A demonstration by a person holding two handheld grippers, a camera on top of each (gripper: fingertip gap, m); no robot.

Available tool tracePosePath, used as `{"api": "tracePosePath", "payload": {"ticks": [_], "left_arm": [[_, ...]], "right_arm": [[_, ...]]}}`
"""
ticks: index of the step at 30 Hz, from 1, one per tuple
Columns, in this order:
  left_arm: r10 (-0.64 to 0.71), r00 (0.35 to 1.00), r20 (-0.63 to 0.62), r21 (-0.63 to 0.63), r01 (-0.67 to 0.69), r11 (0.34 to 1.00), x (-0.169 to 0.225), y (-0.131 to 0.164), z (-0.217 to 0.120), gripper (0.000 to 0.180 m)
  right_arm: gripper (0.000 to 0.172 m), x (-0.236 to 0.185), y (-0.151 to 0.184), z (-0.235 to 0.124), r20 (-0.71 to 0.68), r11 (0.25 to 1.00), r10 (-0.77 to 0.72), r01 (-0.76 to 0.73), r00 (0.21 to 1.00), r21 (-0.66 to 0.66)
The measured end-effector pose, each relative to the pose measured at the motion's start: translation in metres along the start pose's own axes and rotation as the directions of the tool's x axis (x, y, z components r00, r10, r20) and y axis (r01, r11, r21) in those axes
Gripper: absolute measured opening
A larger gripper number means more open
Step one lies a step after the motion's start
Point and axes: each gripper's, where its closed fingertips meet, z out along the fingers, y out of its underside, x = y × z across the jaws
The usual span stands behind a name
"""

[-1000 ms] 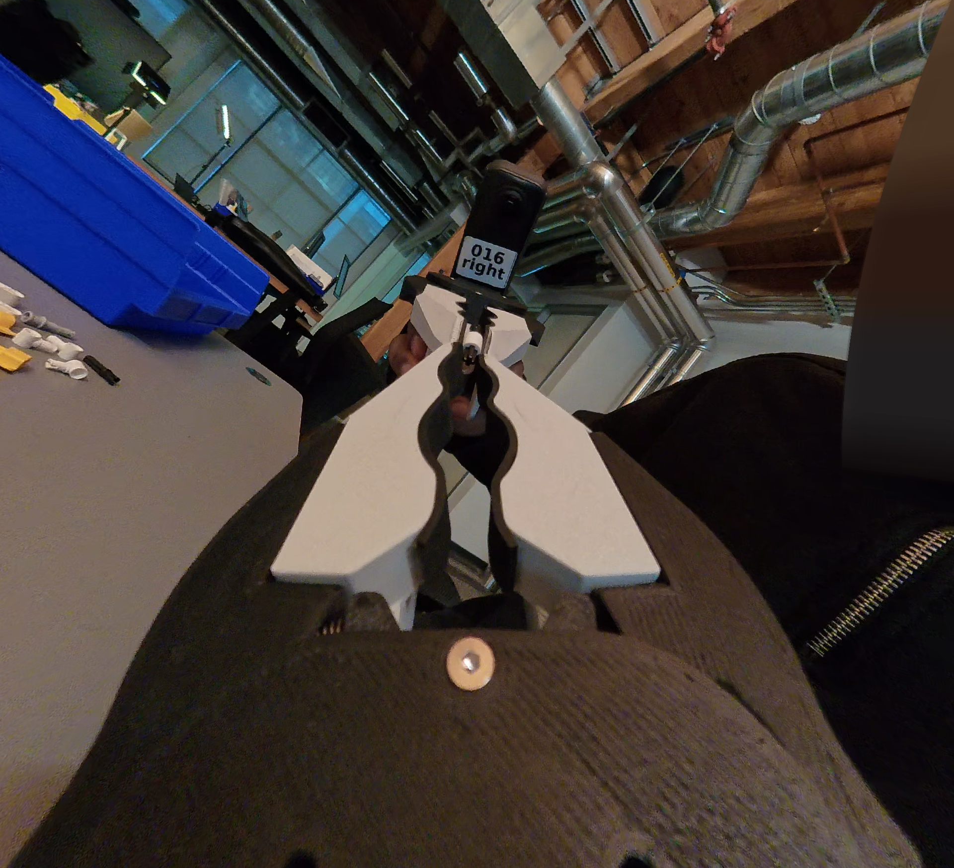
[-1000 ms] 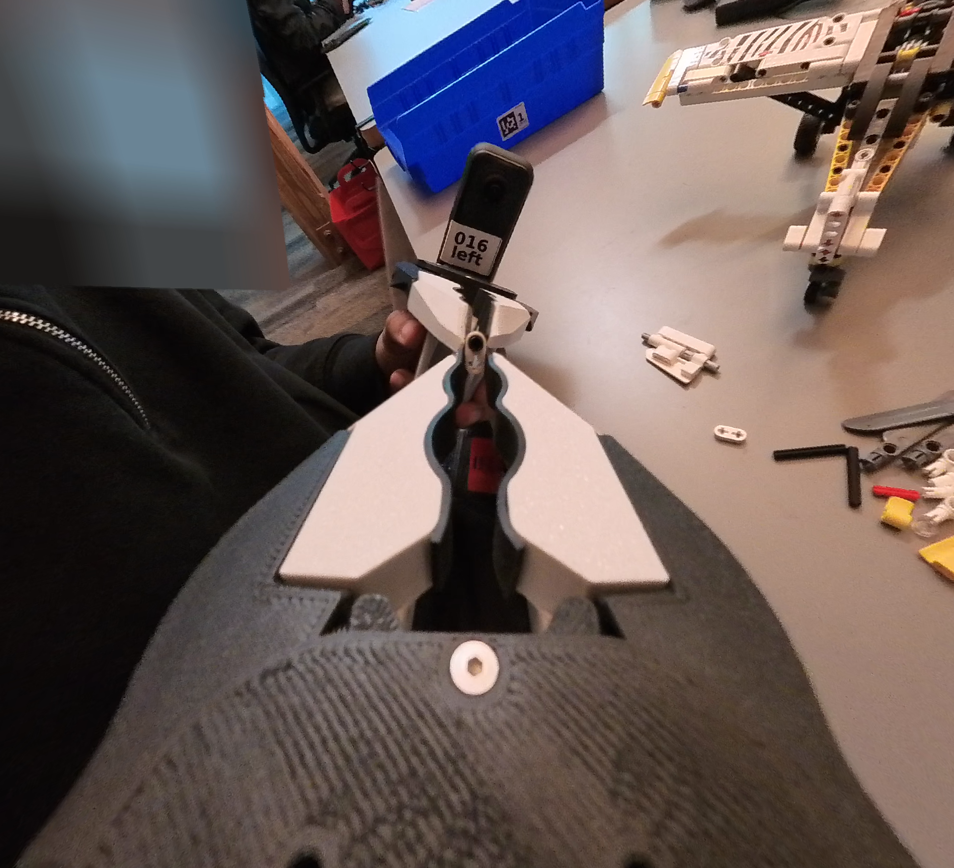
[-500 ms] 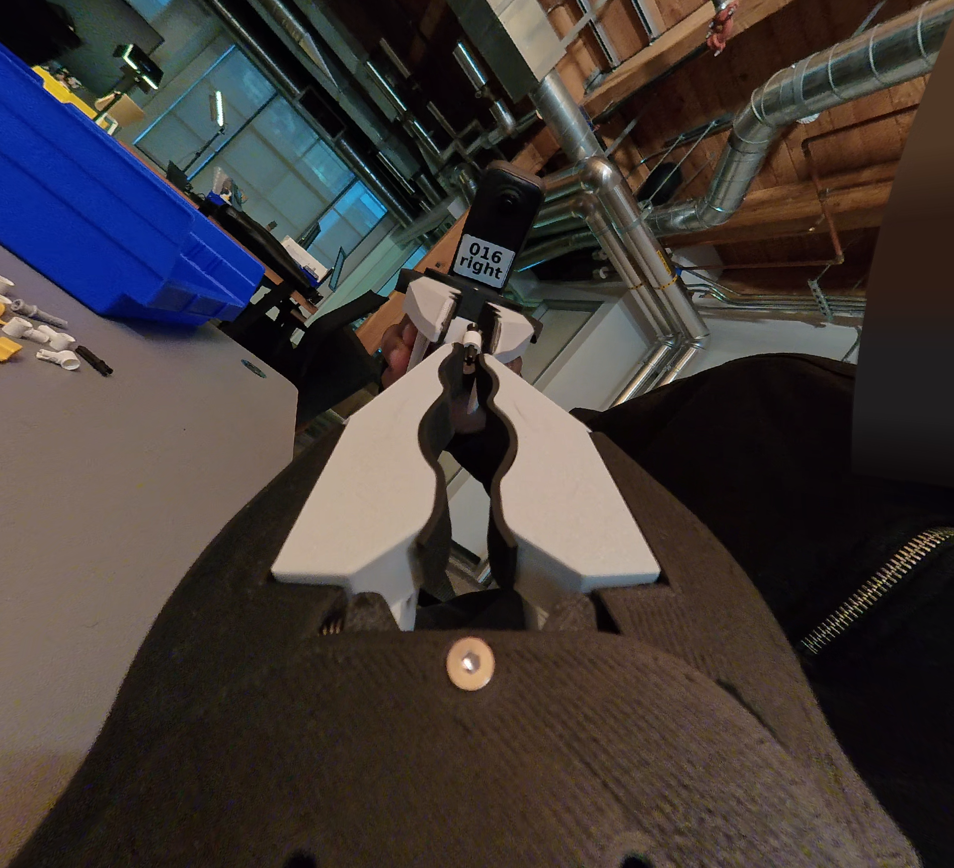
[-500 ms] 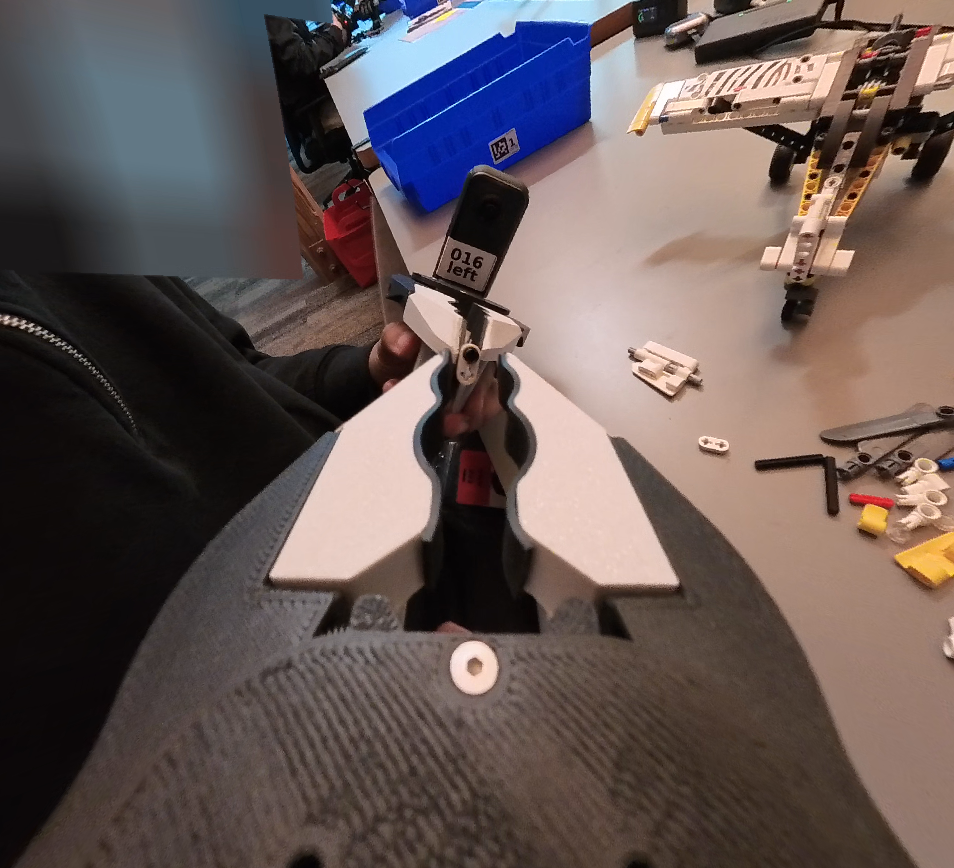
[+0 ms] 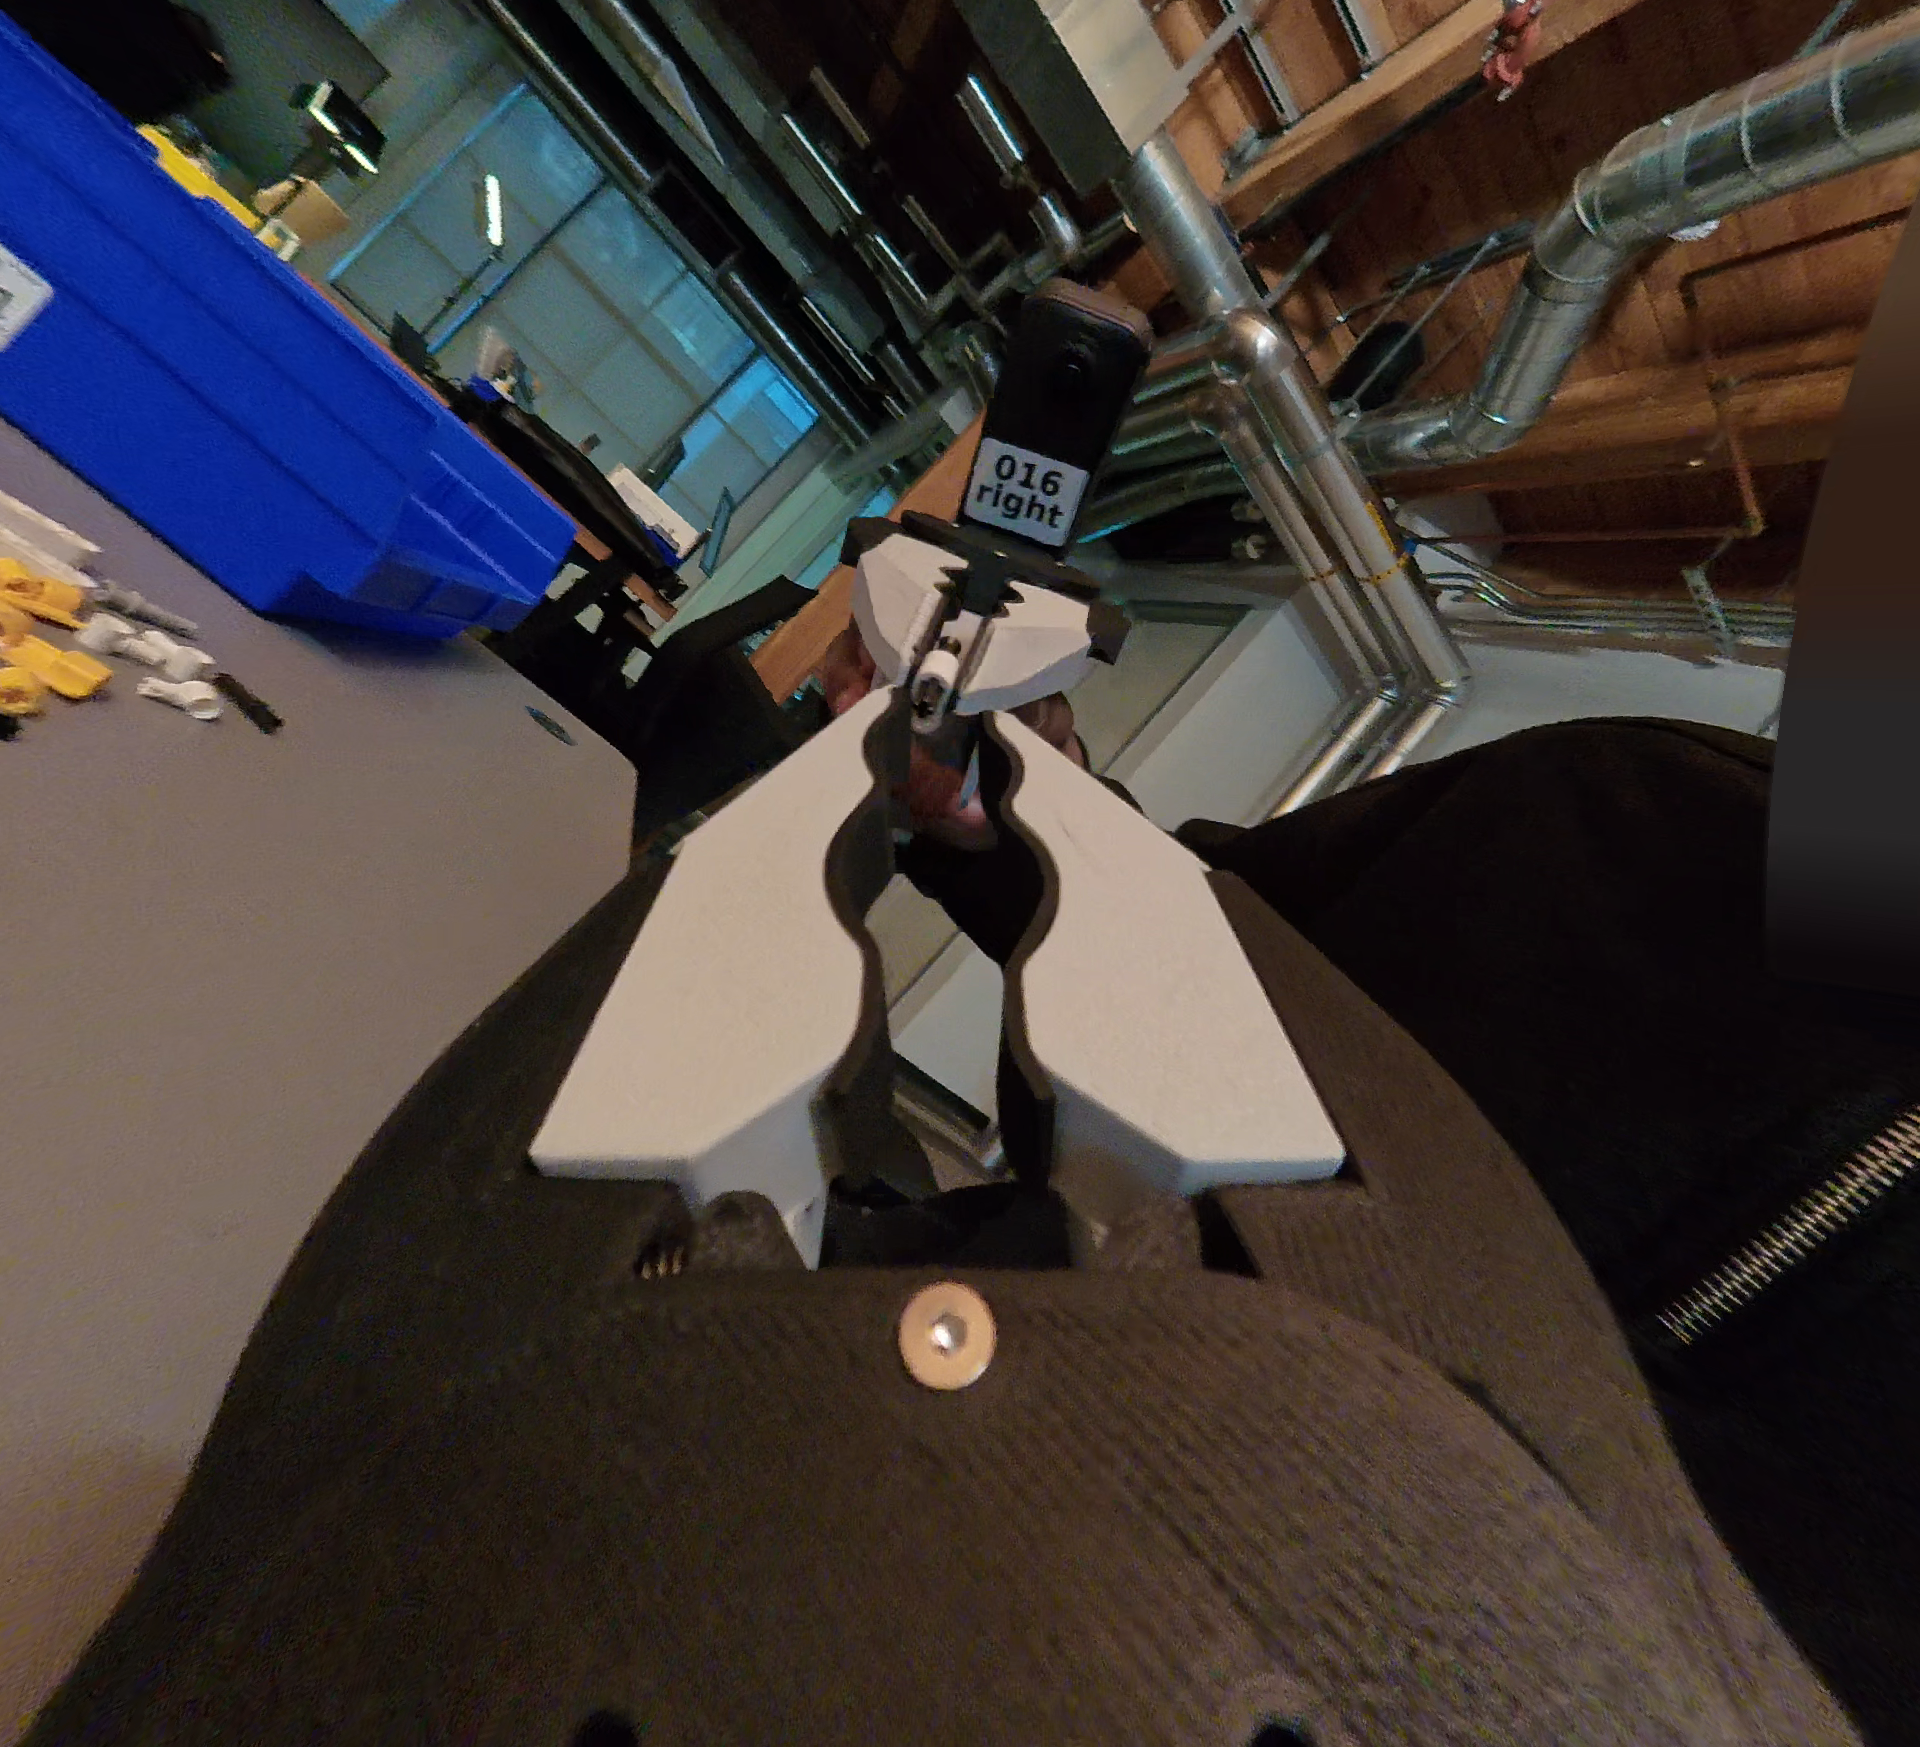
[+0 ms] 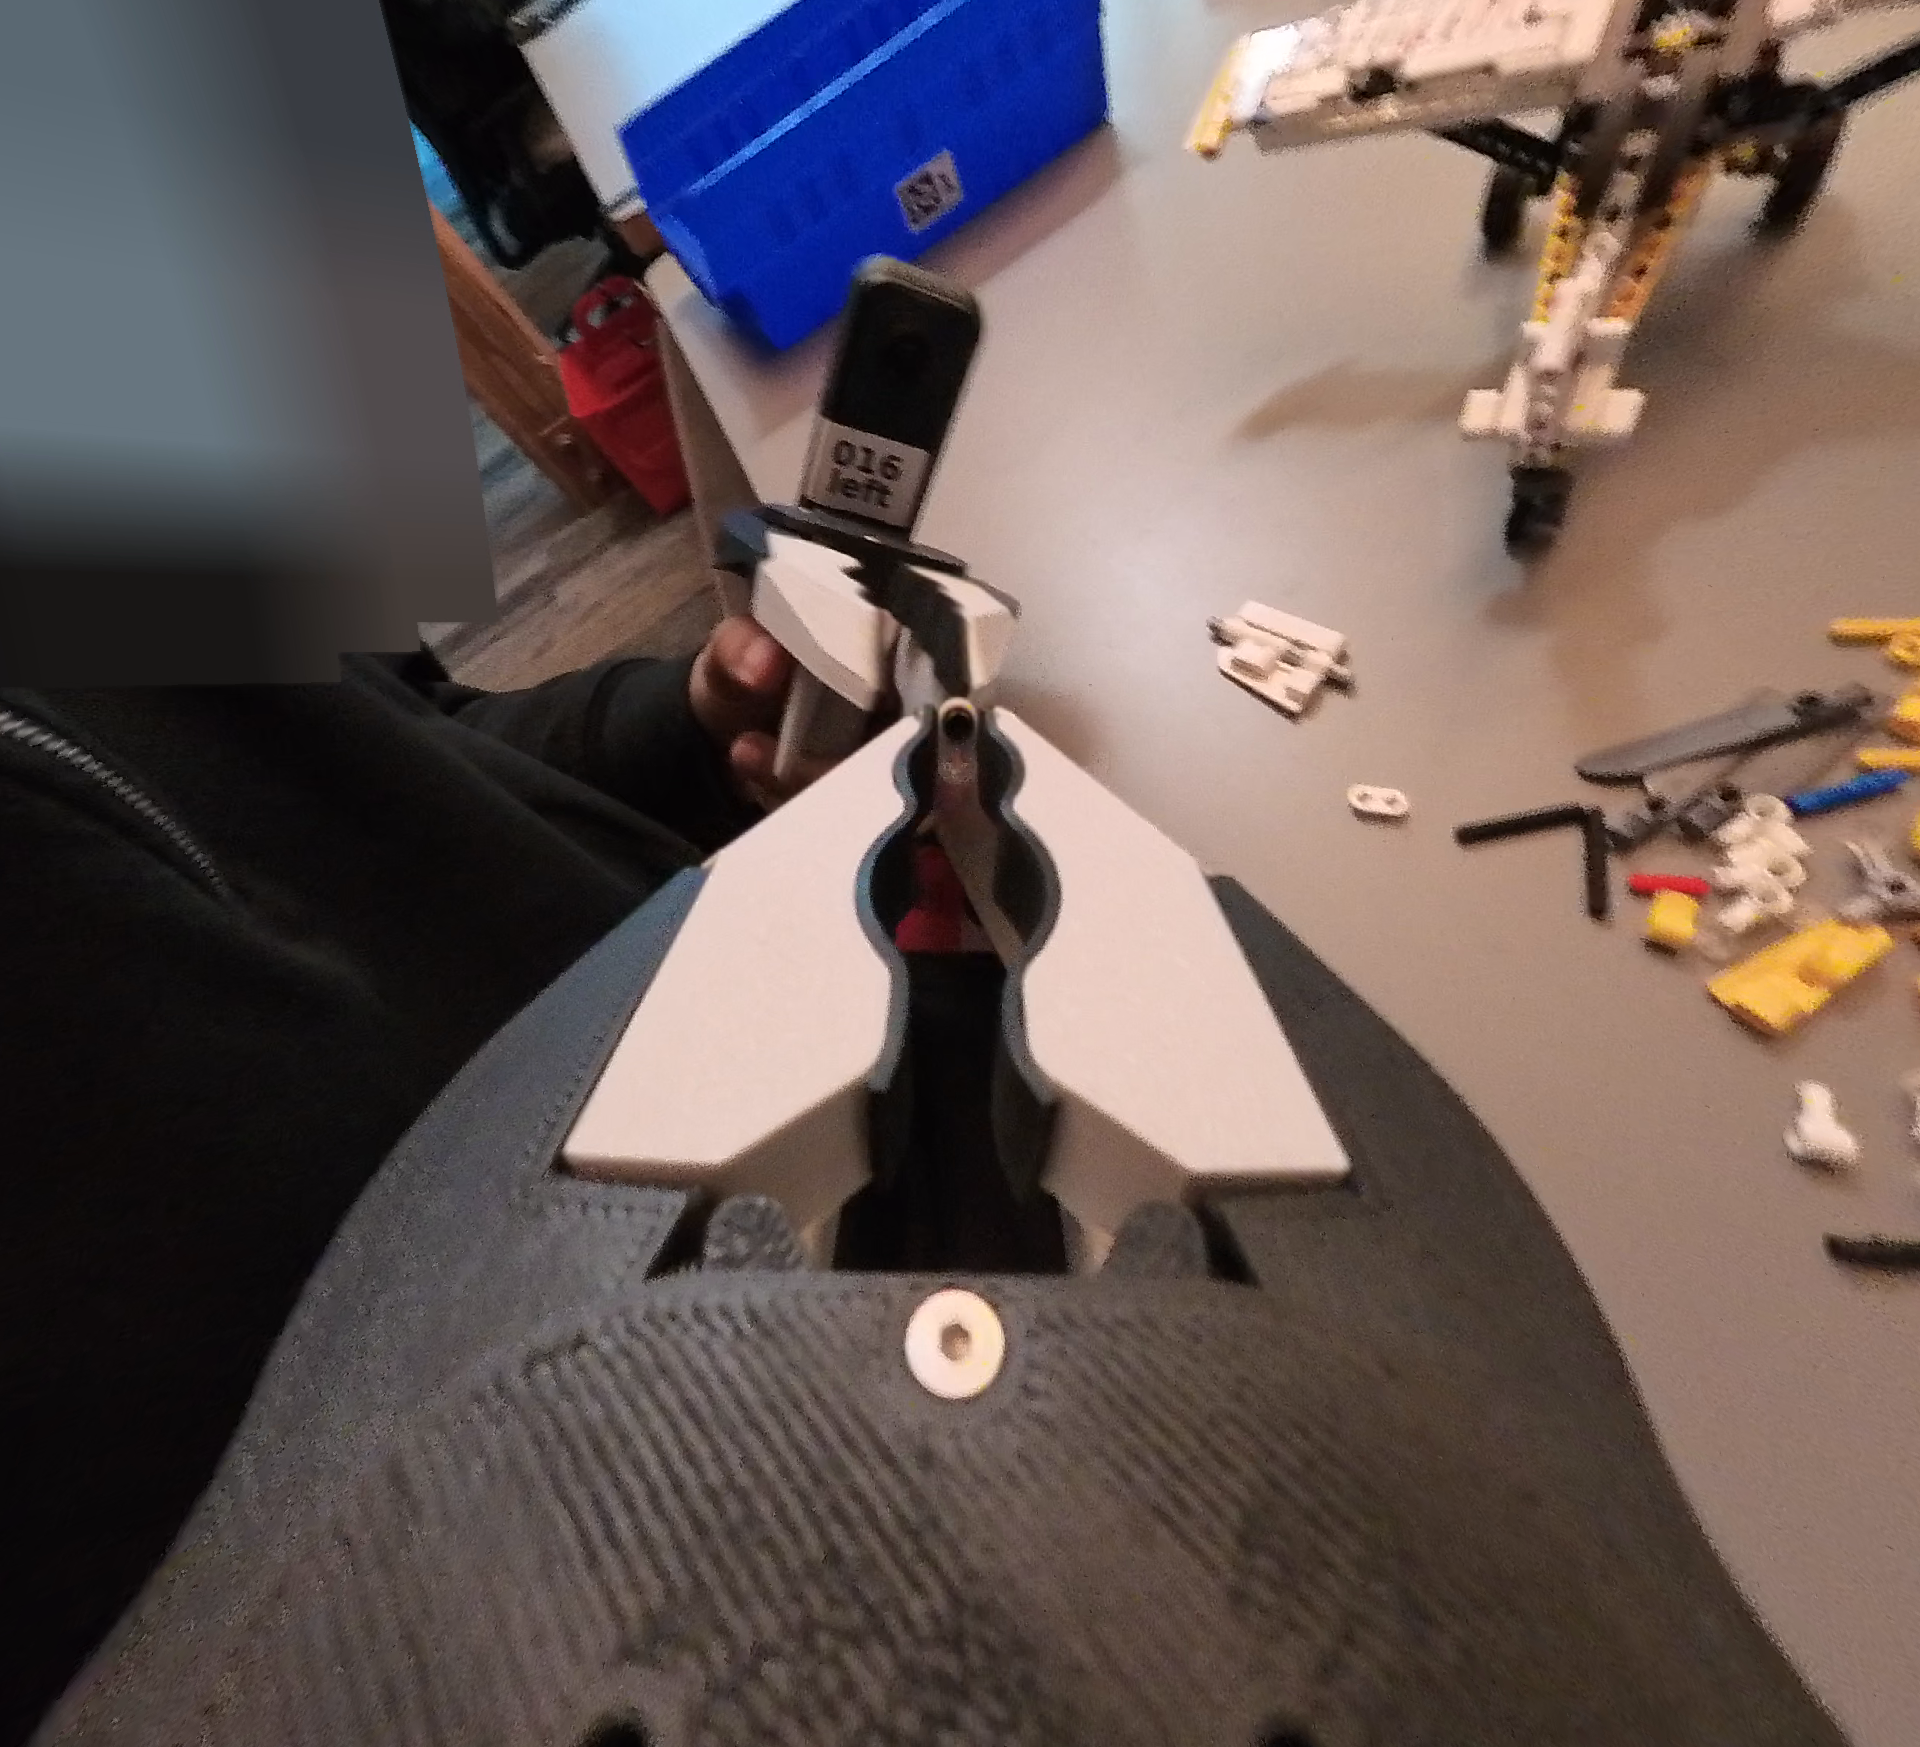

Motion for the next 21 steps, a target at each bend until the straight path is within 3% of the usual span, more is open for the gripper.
{"api": "tracePosePath", "payload": {"ticks": [3,8,13,21], "left_arm": [[0.066,0.996,0.065,0.027,-0.067,0.997,-0.006,-0.009,-0.007,0.016],[0.175,0.969,0.173,-0.006,-0.177,0.984,-0.015,-0.011,-0.013,0.016],[0.150,0.975,0.164,0.018,-0.155,0.988,-0.016,-0.014,-0.014,0.016],[0.113,0.981,0.157,0.034,-0.120,0.992,-0.019,-0.016,-0.015,0.016]], "right_arm": [[0.005,0.028,0.009,-0.006,-0.121,0.997,0.017,-0.026,0.993,-0.076],[0.005,0.108,0.075,-0.028,-0.386,0.904,-0.098,-0.080,0.917,-0.420],[0.005,0.135,0.108,-0.031,-0.388,0.821,-0.110,-0.136,0.915,-0.554],[0.005,0.133,0.109,-0.035,-0.377,0.718,-0.232,-0.104,0.897,-0.688]]}}
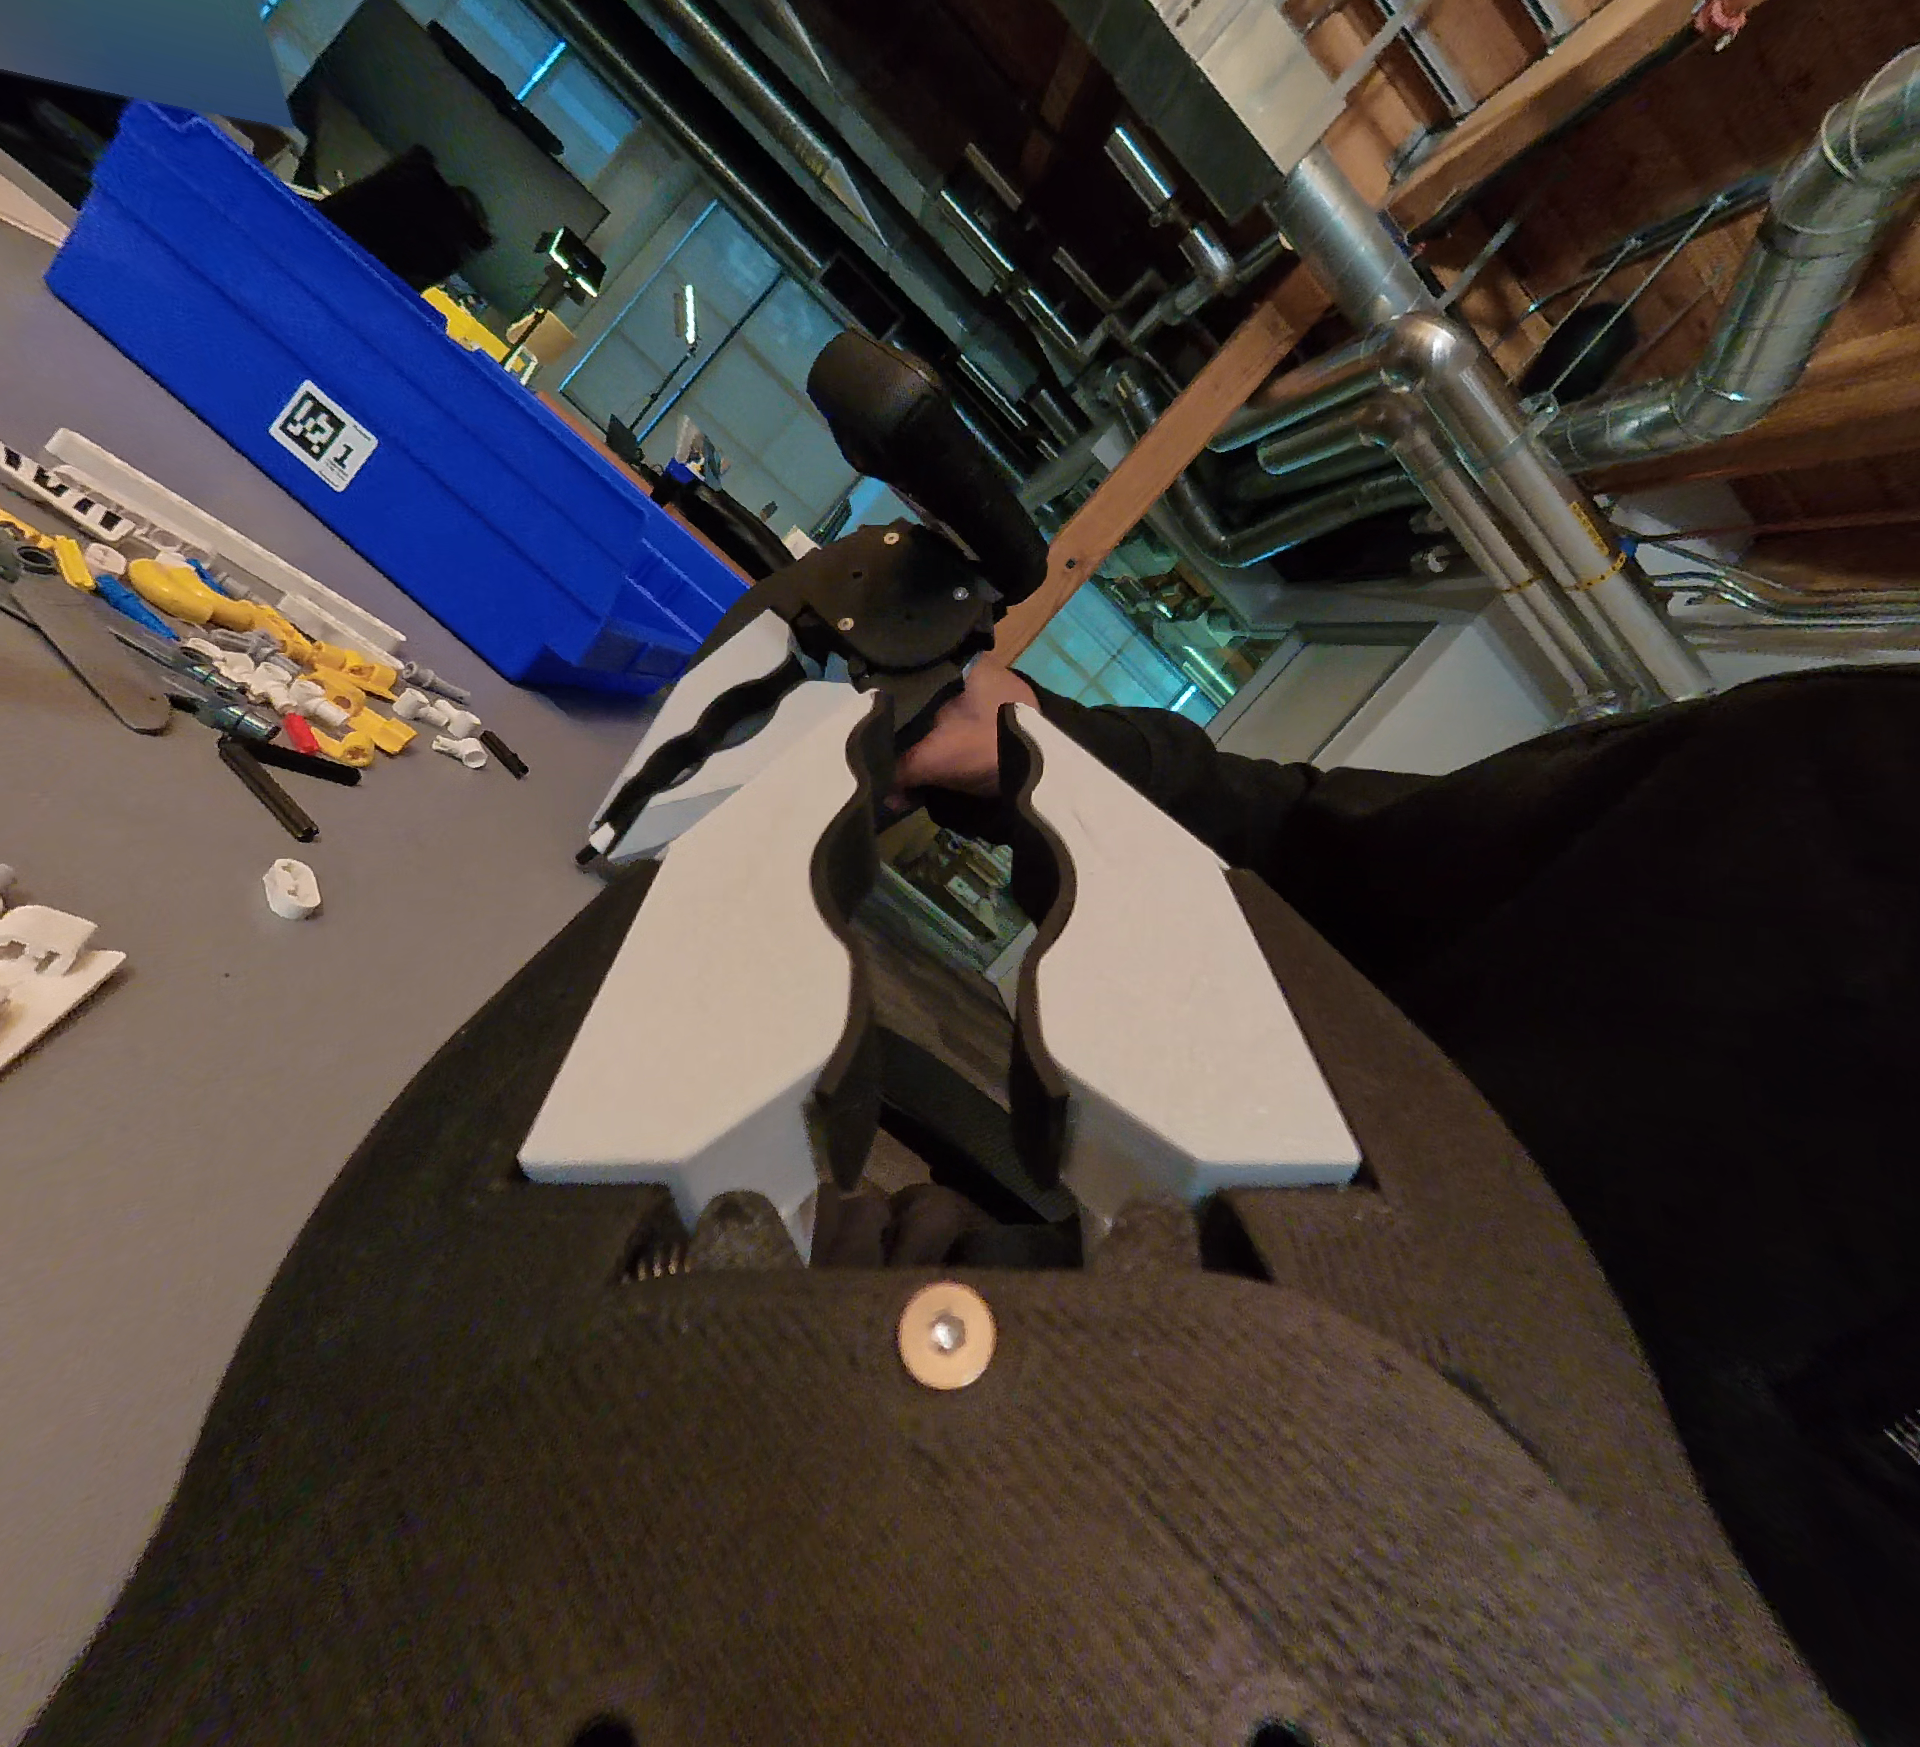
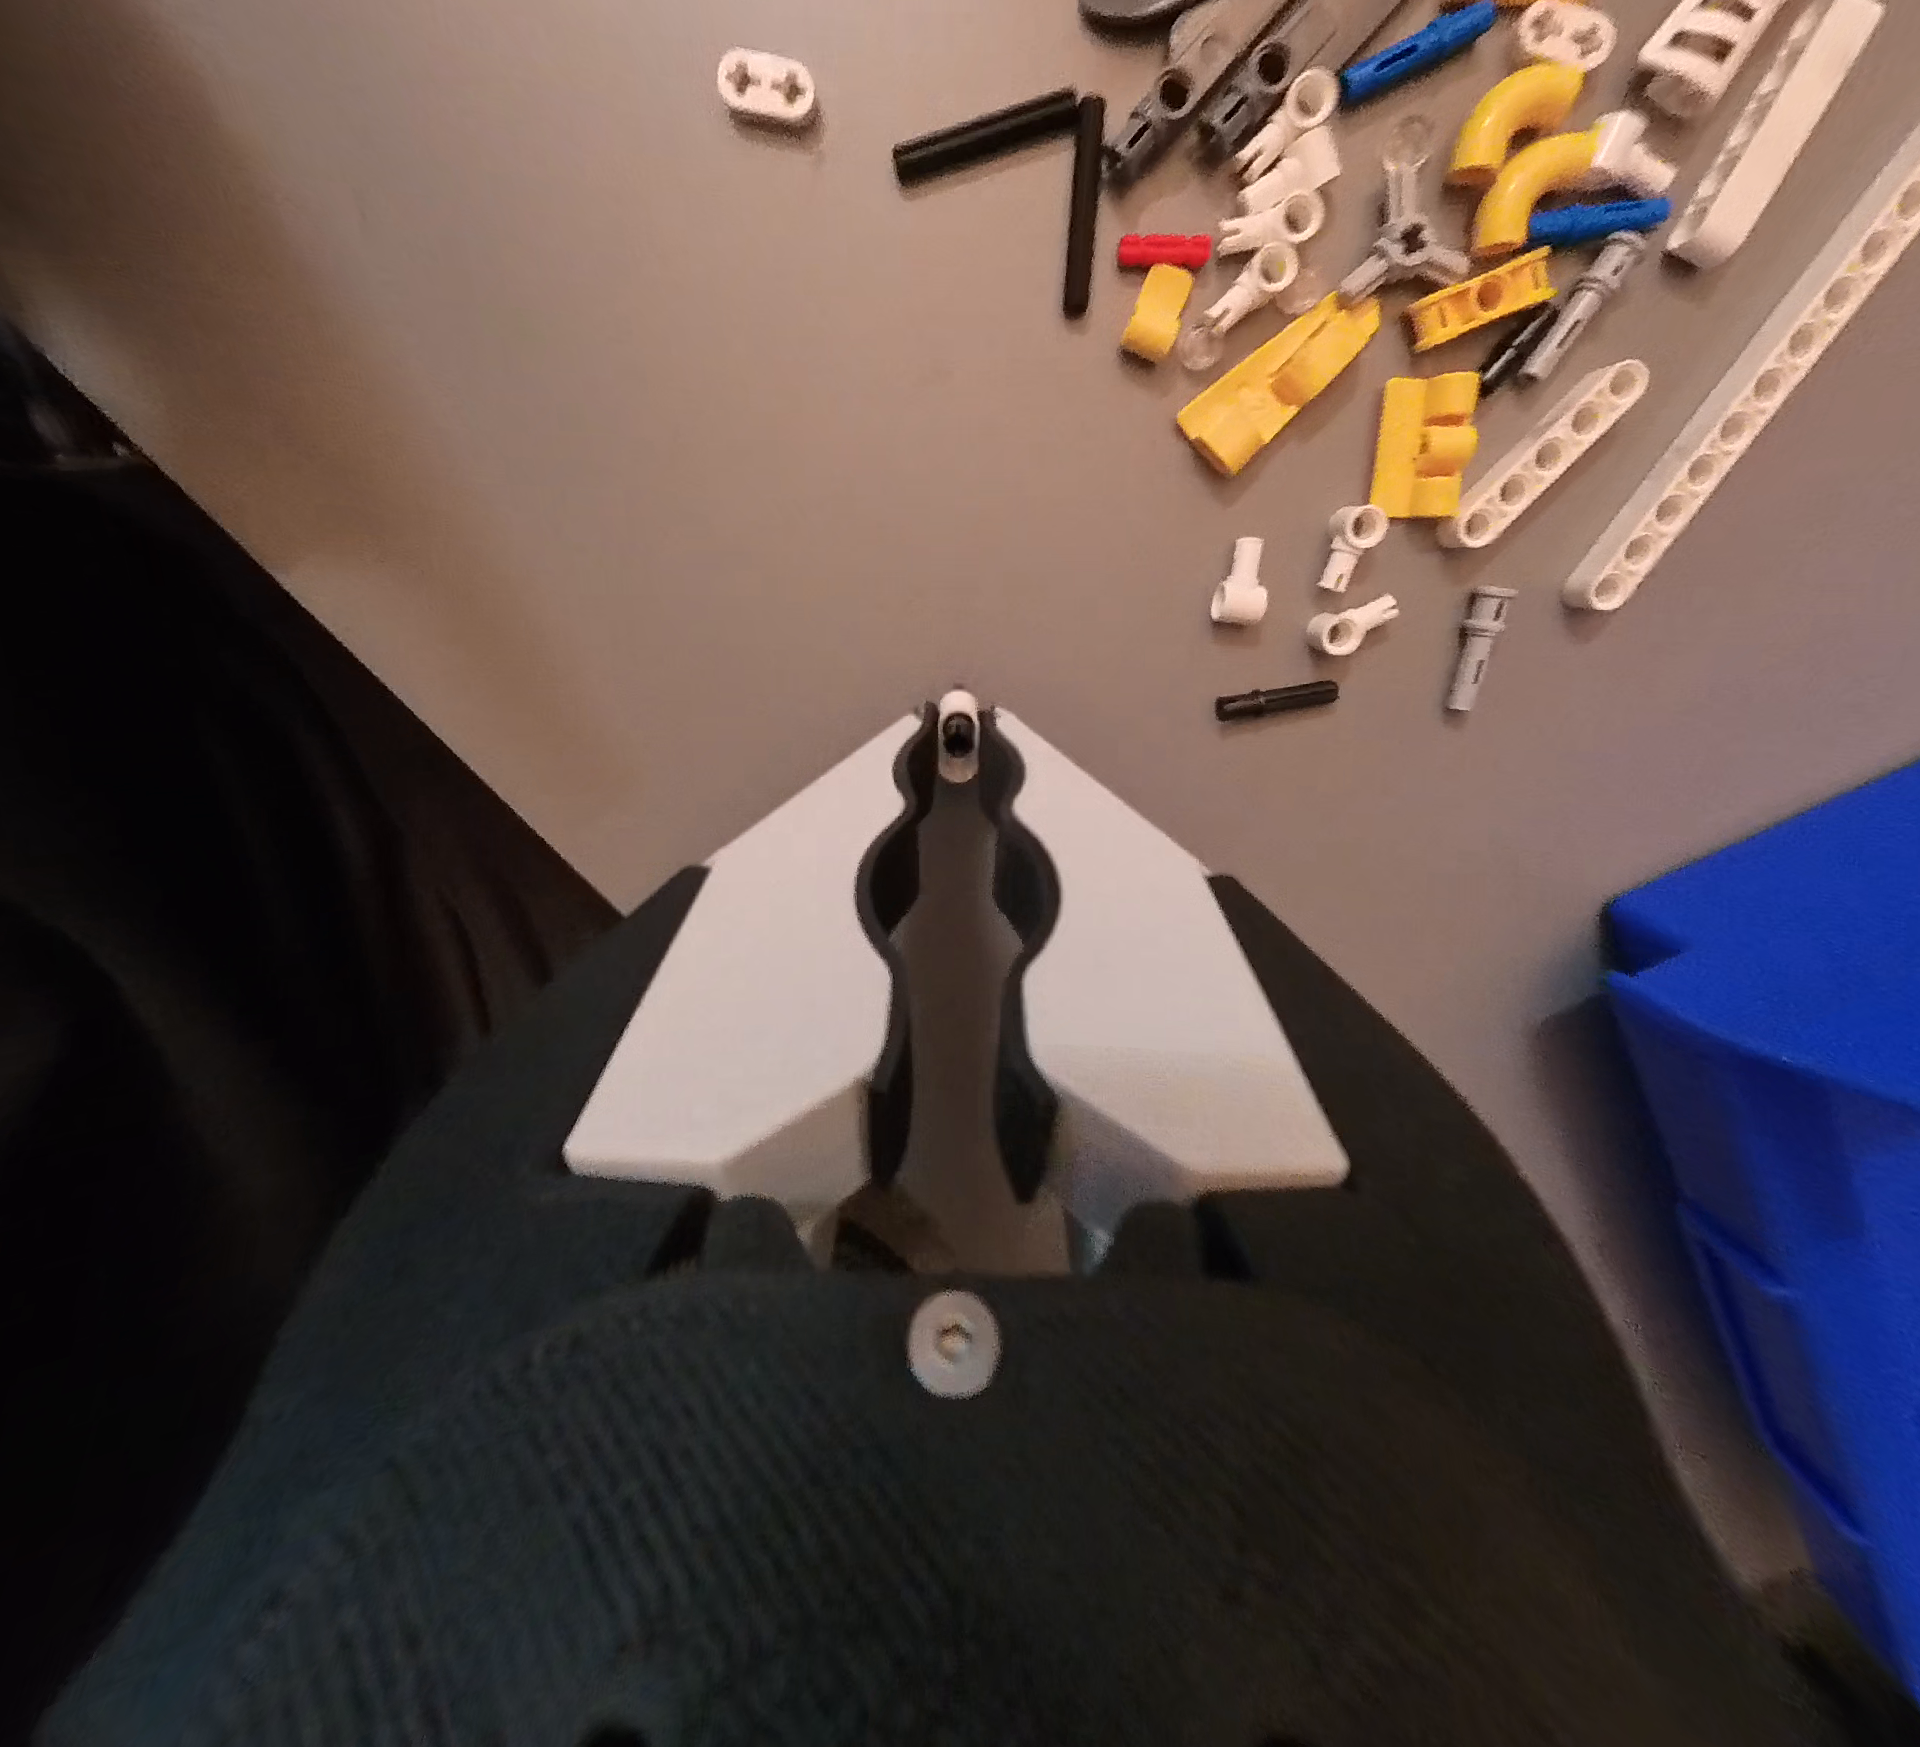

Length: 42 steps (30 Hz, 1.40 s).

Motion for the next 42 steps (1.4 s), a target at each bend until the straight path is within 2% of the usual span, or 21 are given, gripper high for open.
{"api": "tracePosePath", "payload": {"ticks": [8,15,21,26,34,42], "left_arm": [[-0.041,0.999,-0.021,0.026,0.042,0.999,-0.001,-0.004,-0.003,0.016],[-0.044,0.999,-0.026,0.034,0.045,0.998,0.000,-0.005,-0.004,0.016],[-0.065,0.997,-0.035,0.048,0.067,0.997,-0.001,-0.008,-0.006,0.016],[-0.099,0.993,-0.060,0.061,0.103,0.993,0.000,-0.011,-0.008,0.016],[-0.128,0.988,-0.082,0.072,0.134,0.988,0.000,-0.014,-0.010,0.016],[-0.136,0.987,-0.080,0.062,0.141,0.988,-0.001,-0.013,-0.010,0.019]], "right_arm": [[0.005,-0.004,0.016,-0.005,-0.008,0.957,-0.157,0.150,0.988,-0.249],[0.005,0.005,0.018,-0.004,0.020,0.894,-0.258,0.247,0.966,-0.374],[0.005,0.012,0.014,-0.007,0.025,0.887,-0.255,0.245,0.967,-0.392],[0.005,0.015,0.018,-0.014,0.031,0.853,-0.280,0.264,0.959,-0.451],[0.006,0.013,0.019,-0.005,0.057,0.840,-0.281,0.274,0.958,-0.468],[0.006,0.011,0.010,-0.013,0.049,0.854,-0.280,0.272,0.959,-0.444]]}}
